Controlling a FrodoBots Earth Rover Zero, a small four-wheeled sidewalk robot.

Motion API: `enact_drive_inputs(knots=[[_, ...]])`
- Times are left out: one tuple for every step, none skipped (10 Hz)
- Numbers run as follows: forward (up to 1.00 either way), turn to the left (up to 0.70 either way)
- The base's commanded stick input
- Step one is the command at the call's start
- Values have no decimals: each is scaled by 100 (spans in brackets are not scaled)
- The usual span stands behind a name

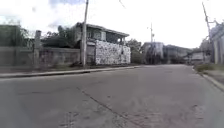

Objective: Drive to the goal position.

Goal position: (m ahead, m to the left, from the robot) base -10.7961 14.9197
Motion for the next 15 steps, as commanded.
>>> enact_drive_inputs(knots=[[0,98],[0,98],[0,98],[0,98],[0,98],[0,98],[0,98],[0,98],[0,98],[0,98],[0,98],[0,98],[0,98],[0,98],[0,98]])
